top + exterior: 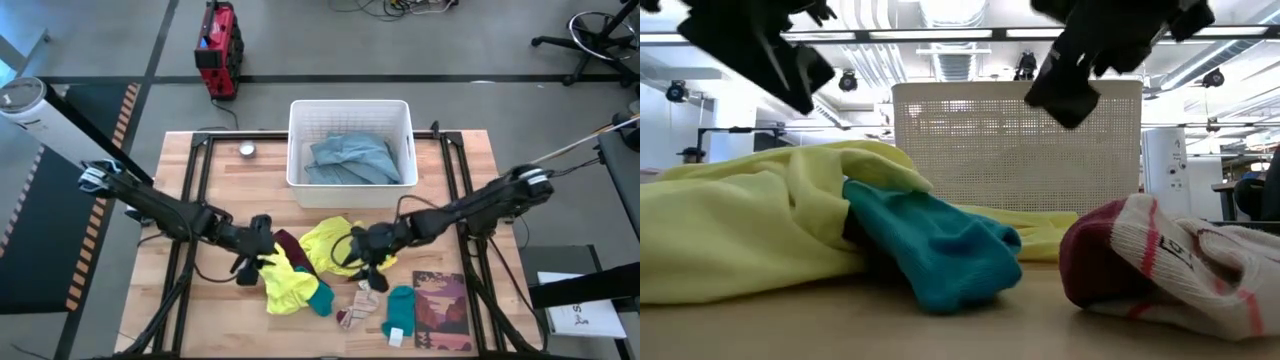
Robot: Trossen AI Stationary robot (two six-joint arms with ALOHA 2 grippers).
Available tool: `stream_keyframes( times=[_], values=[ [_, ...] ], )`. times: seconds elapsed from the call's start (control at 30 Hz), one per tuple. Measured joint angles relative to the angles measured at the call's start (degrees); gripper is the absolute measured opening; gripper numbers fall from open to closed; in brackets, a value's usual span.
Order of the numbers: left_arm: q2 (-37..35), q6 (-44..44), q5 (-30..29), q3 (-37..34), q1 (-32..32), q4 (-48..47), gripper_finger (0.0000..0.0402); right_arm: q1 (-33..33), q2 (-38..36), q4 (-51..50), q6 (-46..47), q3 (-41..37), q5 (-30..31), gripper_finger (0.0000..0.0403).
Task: Sort clothes
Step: Put the left blue sock into the white bin
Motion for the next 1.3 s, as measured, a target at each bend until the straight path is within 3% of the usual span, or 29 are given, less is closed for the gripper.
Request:
stream_keyframes(
  times=[0.17, 0.3, 0.7, 0.83, 1.07, 1.3],
  values=[
    [-0.04, -0.65, -0.10, -6.15, -2.68, 10.87, 0.0193, 2.50, 7.71, 7.18, 5.31, 0.28, 1.46, 0.0233],
    [-0.04, -1.71, -1.95, -8.58, -5.00, 15.53, 0.0211, 5.05, 13.41, 6.20, 8.75, 2.67, 7.57, 0.0227],
    [-0.04, -1.50, -6.59, -8.10, -9.20, 21.03, 0.0202, 8.37, 26.65, 1.35, 20.72, 17.01, 10.30, 0.0195],
    [-0.04, -0.85, -6.67, -8.11, -10.57, 25.43, 0.0196, 10.09, 29.20, -11.25, 21.65, 22.97, 17.91, 0.0154],
    [-0.07, 0.34, -10.10, -8.18, -12.78, 28.88, 0.0189, 12.35, 30.72, -21.69, 24.16, 28.10, 23.17, 0.0013],
    [-0.07, 0.34, -11.15, -8.27, -13.50, 31.22, 0.0187, 14.81, 25.67, -34.49, 24.29, 32.19, 26.59, 0.0004]
  ],
)
